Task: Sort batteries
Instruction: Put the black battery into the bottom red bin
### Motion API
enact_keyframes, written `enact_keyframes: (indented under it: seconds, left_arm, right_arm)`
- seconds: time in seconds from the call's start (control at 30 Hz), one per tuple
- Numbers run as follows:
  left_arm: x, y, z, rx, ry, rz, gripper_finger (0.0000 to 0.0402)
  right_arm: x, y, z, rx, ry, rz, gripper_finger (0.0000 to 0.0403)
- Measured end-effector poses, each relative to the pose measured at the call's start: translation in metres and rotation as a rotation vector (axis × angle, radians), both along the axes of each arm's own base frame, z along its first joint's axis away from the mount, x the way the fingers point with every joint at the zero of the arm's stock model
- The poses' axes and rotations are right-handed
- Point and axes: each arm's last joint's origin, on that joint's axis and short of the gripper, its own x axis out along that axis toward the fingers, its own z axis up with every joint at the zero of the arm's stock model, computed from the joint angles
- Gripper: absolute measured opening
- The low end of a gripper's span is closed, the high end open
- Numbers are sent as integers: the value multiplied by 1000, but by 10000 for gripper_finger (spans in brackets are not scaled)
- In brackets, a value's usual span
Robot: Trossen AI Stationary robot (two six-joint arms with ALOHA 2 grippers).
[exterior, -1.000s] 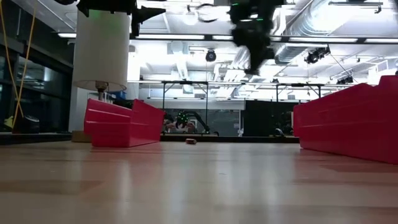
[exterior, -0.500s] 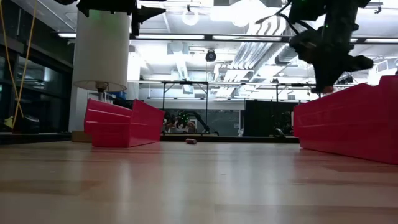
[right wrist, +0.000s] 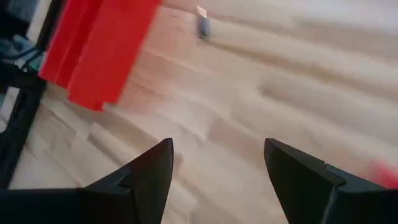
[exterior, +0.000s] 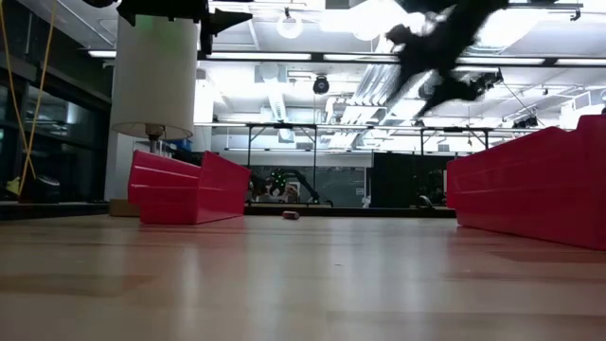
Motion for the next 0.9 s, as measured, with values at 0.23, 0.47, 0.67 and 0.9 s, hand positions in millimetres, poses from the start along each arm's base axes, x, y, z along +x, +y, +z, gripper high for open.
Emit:
enact_keyframes:
  seconds: [0.23, 0.47, 0.67, 0.9]
  left_arm:
    - [0, 0, 0, -43, -10, -3, 135]
    - [0, 0, 0, -84, -20, -6, 135]
    - [0, 0, 0, -86, -21, -7, 135]
    - [0, 0, 0, -87, -20, -9, 135]
  right_arm:
    - [117, -57, -42, -76, 104, 188, 242]
    - [208, -107, -87, -111, 275, 265, 242]
    - [239, -125, -113, -54, 416, 277, 243]
    - [245, -127, -128, -102, 473, 153, 237]
